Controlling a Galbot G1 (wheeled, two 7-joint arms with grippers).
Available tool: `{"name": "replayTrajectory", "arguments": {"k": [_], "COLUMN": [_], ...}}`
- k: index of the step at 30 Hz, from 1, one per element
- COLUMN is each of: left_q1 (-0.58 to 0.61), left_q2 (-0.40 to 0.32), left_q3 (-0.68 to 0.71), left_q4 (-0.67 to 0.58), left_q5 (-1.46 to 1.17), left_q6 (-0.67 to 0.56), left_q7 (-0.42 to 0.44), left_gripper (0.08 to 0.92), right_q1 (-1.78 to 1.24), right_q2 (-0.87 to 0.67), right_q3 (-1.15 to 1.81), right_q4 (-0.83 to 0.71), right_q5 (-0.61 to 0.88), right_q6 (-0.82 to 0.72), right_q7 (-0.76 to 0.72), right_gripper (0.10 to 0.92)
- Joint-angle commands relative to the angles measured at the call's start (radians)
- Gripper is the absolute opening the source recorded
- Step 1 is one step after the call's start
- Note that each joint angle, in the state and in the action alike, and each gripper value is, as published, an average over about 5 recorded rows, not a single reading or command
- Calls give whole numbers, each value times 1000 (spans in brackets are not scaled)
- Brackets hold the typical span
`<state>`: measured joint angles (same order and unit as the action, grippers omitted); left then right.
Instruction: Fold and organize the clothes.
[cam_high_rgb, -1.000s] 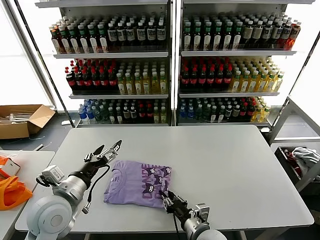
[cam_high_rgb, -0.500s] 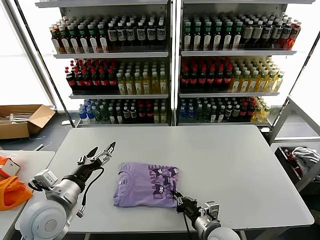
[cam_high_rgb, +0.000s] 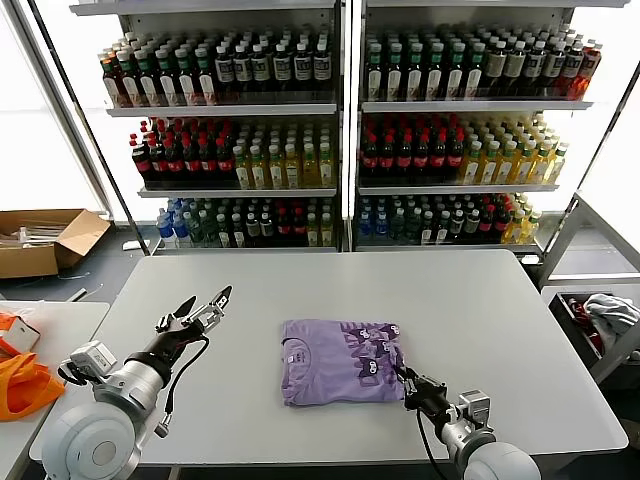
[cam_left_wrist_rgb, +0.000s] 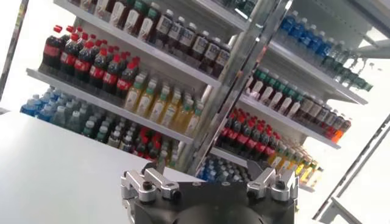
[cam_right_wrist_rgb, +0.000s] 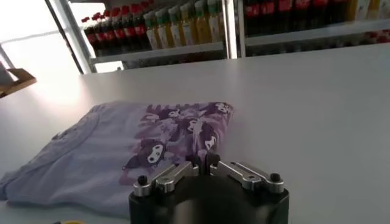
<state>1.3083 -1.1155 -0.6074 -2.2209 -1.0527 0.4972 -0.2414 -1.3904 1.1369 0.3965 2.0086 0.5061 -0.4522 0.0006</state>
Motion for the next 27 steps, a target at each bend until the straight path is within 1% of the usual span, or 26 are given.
{"name": "replayTrajectory", "arguments": {"k": [1, 5, 8, 13, 16, 19, 22, 27], "left_q1": [4, 15, 23, 46, 67, 90, 107, 118], "left_q2": [0, 1, -3, -13, -17, -29, -44, -54], "left_q3": [-6, -15, -14, -10, -14, -17, -20, -23], "left_q4": [-2, -6, -8, -19, -24, -27, -30, -25], "left_q5": [1, 1, 5, 30, 43, 69, 94, 102], "left_q6": [0, -1, -2, -5, -8, -15, -25, -32], "left_q7": [2, 4, 5, 10, 15, 23, 30, 39], "left_gripper": [823, 823, 823, 822, 823, 823, 823, 823], "right_q1": [-30, 14, 99, 257, 326, 379, 402, 387], "right_q2": [12, 14, 31, 78, 94, 117, 146, 154], "right_q3": [131, 107, -28, -286, -388, -458, -491, -500], "right_q4": [80, 107, 96, -43, -147, -236, -314, -377], "right_q5": [-150, -168, -203, -256, -265, -268, -273, -287], "right_q6": [134, 174, 165, 133, 131, 123, 89, 41], "right_q7": [-30, -30, -33, -31, -28, 7, 68, 144], "right_gripper": [249, 362, 449, 596, 683, 765, 812, 822]}}
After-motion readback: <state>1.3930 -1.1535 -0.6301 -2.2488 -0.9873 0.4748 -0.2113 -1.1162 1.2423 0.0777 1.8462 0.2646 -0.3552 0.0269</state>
